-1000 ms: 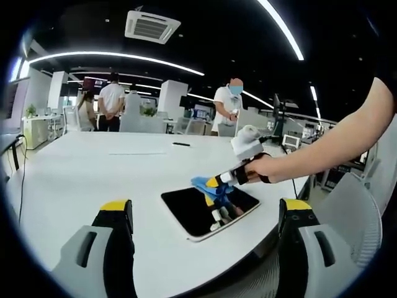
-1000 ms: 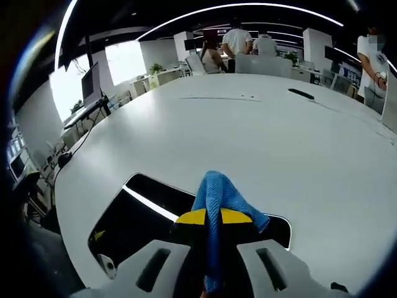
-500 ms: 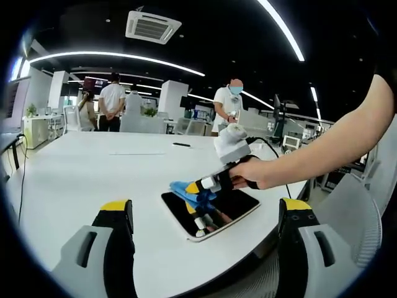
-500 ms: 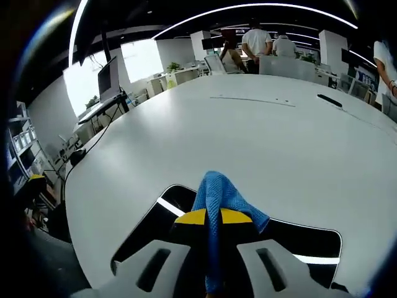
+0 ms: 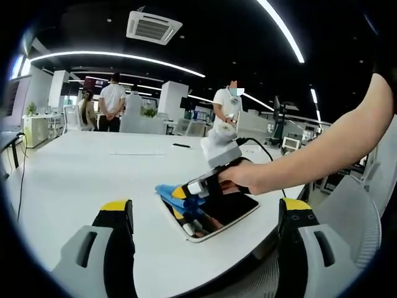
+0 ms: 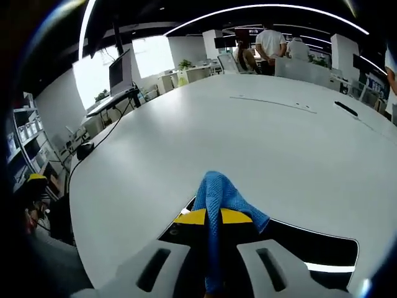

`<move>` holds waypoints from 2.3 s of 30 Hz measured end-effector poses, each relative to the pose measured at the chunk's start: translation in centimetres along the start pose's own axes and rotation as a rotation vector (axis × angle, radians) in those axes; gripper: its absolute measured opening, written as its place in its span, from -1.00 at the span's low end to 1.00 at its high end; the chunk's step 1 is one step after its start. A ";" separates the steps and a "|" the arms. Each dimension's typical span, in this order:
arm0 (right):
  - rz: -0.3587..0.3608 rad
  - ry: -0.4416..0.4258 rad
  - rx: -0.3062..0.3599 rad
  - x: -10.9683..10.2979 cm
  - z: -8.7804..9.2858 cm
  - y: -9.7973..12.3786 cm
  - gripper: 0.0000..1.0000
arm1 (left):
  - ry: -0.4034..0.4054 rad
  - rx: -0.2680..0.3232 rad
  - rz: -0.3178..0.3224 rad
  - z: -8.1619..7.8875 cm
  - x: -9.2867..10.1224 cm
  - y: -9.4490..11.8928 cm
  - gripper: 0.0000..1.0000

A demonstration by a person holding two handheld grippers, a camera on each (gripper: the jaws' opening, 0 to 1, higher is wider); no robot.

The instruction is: Wipe the mirror surface with the cleaning cloth until all visible marks leave the cleaned area.

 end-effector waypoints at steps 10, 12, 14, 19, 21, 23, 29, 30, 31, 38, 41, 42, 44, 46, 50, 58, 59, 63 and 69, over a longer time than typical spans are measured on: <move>0.004 0.031 -0.010 -0.3 -0.1 -0.3 -0.99 | 0.001 -0.005 0.002 0.1 0.0 0.0 0.92; 0.010 0.045 -0.019 -0.4 -0.1 -0.2 -0.99 | 0.001 -0.006 0.003 0.1 0.1 0.0 0.92; 0.016 0.056 -0.027 -0.5 -0.1 -0.3 -0.99 | 0.001 -0.006 0.005 0.1 0.1 0.0 0.92; 0.015 0.067 -0.041 -0.5 0.1 -0.2 -0.99 | 0.001 -0.007 0.007 0.1 0.1 -0.1 0.92; 0.005 0.077 -0.051 -1.0 0.4 0.1 -0.99 | 0.001 -0.006 0.007 0.1 0.1 -0.1 0.92; -0.002 0.088 -0.057 -1.3 0.8 0.4 -0.99 | 0.002 -0.001 0.006 0.0 0.1 -0.1 0.92; -0.023 0.122 -0.070 -2.1 1.6 1.1 -0.99 | 0.000 0.004 0.003 0.0 0.1 0.0 0.92; -0.025 0.124 -0.072 -2.2 1.7 1.2 -0.99 | 0.001 0.014 -0.002 -0.2 0.1 0.0 0.93; -0.027 0.125 -0.073 -2.3 1.7 1.2 -0.99 | 0.003 0.018 -0.004 -0.2 0.0 0.0 0.94; -0.048 0.118 -0.073 -2.8 2.4 1.7 -0.99 | 0.002 0.019 -0.001 -0.3 0.1 0.0 0.93; -0.060 0.115 -0.079 -3.3 2.8 2.1 -0.99 | 0.003 0.021 0.001 -0.3 0.1 0.0 0.93; -0.063 0.114 -0.081 -3.3 2.8 2.2 -0.99 | 0.003 0.022 0.001 -0.3 0.1 0.0 0.93; -0.066 0.112 -0.083 -3.4 2.9 2.2 -0.99 | 0.004 0.024 0.000 -0.3 0.0 0.0 0.93; -0.068 0.114 -0.084 -3.5 3.0 2.3 -0.99 | 0.004 0.025 0.000 -0.3 0.0 0.0 0.93; -0.068 0.119 -0.086 -3.7 3.1 2.4 -0.99 | 0.002 0.023 0.000 -0.3 0.0 0.0 0.92; -0.053 0.213 -0.075 -3.6 3.0 2.3 -0.99 | 0.003 0.026 0.000 -0.4 0.0 0.2 0.91; -0.050 0.251 -0.074 -3.4 2.9 2.1 -0.99 | 0.002 0.027 0.003 -0.4 0.0 0.1 0.92; -0.051 0.255 -0.076 -3.4 2.8 2.2 -0.99 | 0.001 0.029 0.002 -0.4 0.0 0.2 0.92; -0.055 0.253 -0.081 -3.1 2.8 2.2 -0.99 | 0.002 0.027 0.002 -0.4 0.0 0.2 0.92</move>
Point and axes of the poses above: the point that each gripper's makers call its tool centre point, and the gripper's own axes: y roughly backward along the fingers, x roughly to its right, z roughly out of its underside, the point moved 3 cm from there along y, roughly backward along the fingers, and after that the axes turned 8 degrees about -y, right-handed, at the moved point
